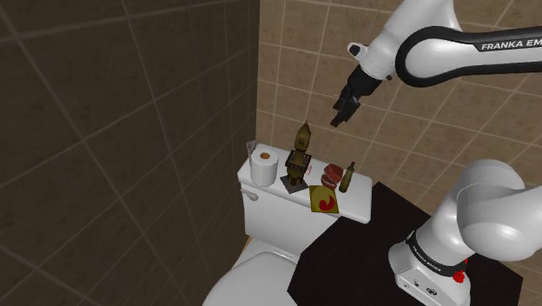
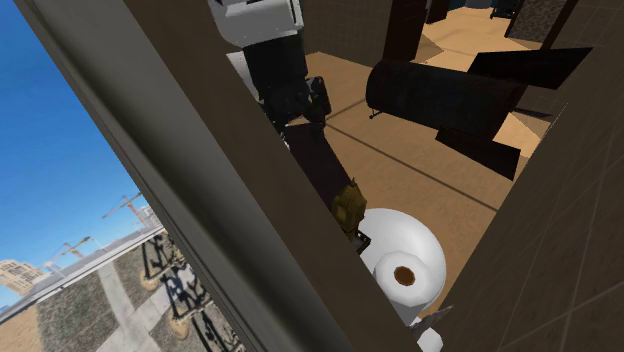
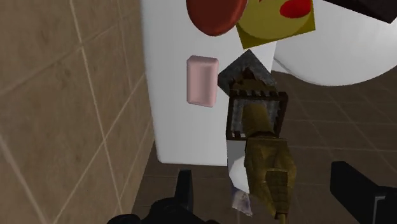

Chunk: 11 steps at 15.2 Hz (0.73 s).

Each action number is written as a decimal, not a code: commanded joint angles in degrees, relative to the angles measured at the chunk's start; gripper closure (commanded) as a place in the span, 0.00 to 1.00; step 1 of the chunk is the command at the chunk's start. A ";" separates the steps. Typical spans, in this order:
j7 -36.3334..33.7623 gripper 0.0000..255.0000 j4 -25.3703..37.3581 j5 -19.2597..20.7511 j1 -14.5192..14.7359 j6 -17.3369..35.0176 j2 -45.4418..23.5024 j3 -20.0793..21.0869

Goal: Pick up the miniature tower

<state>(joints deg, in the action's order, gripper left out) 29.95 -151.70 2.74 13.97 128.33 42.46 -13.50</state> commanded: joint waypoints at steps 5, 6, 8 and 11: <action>23.44 0.00 -3.49 -4.28 14.48 18.64 -5.94 -10.33; 25.56 0.00 -3.61 -4.79 16.11 19.97 -6.43 -11.49; 26.11 0.00 -4.61 -5.00 16.57 21.79 -7.21 -12.20; 27.10 0.00 -6.01 -5.53 17.36 24.56 -8.54 -13.30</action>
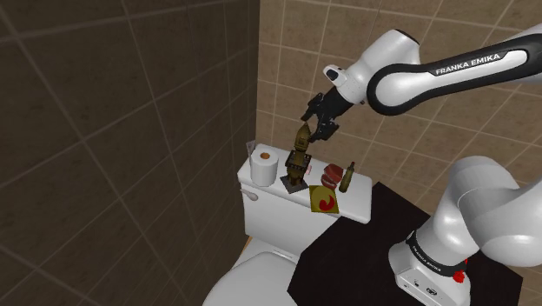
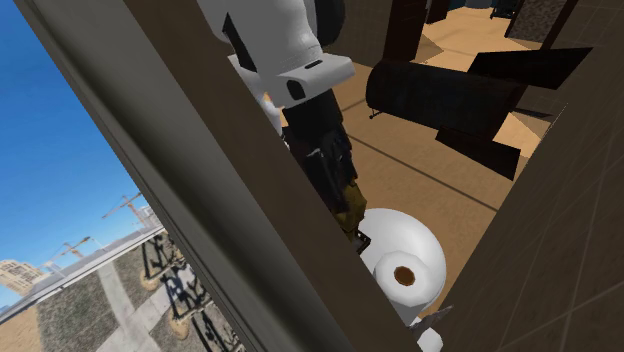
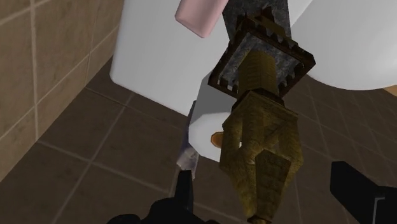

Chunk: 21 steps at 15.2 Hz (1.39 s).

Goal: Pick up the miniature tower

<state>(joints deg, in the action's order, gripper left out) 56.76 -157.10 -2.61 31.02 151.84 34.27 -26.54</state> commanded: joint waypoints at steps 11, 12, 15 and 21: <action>1.15 1.00 -1.76 -0.77 1.19 3.56 -1.64 -1.24; 1.18 1.00 -1.76 -0.79 1.22 3.60 -1.68 -1.27; 0.87 1.00 -1.30 -0.52 0.81 2.54 -1.11 -0.90; -1.13 1.00 1.50 0.56 -0.78 -3.01 1.55 1.31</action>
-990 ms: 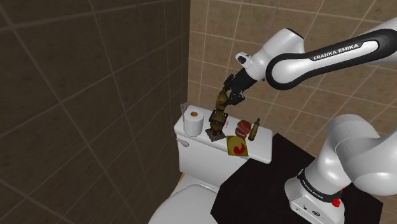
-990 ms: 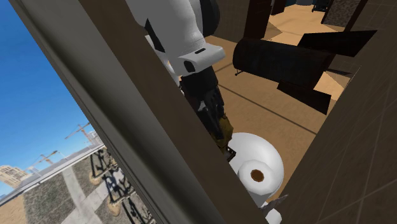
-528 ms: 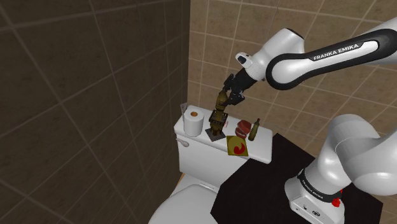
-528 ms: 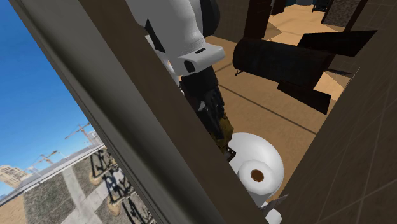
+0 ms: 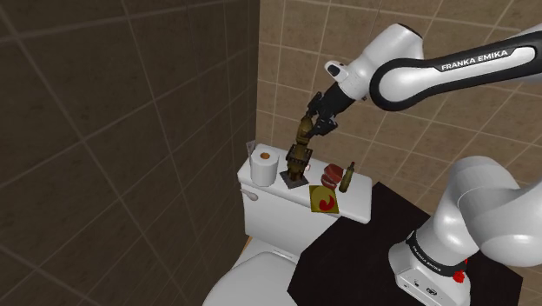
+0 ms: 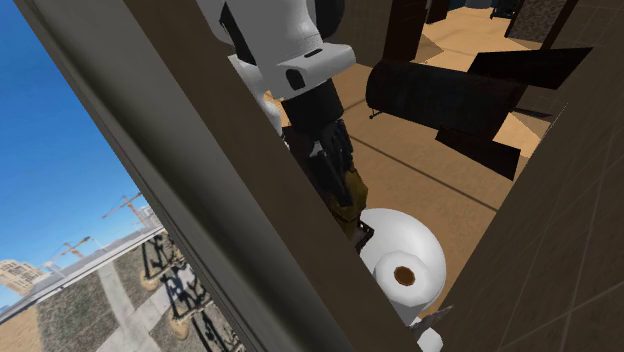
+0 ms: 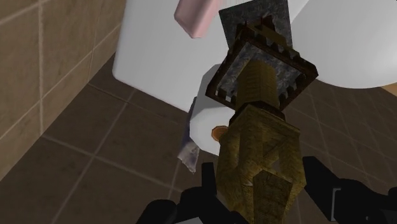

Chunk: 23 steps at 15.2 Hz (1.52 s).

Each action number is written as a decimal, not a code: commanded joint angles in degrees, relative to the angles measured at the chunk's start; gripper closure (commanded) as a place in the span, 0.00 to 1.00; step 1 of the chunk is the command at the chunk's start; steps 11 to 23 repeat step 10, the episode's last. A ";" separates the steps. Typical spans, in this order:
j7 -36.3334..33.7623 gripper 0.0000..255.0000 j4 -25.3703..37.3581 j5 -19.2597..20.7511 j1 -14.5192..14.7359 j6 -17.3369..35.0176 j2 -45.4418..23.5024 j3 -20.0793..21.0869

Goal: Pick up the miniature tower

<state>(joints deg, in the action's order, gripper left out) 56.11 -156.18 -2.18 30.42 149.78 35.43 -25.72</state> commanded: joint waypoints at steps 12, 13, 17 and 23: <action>-2.57 1.00 5.09 0.89 -1.27 -8.04 2.96 2.67; -2.57 1.00 5.09 0.89 -1.27 -8.04 2.96 2.67; -2.57 1.00 5.09 0.89 -1.27 -8.04 2.96 2.67; -2.57 1.00 5.09 0.89 -1.27 -8.04 2.96 2.67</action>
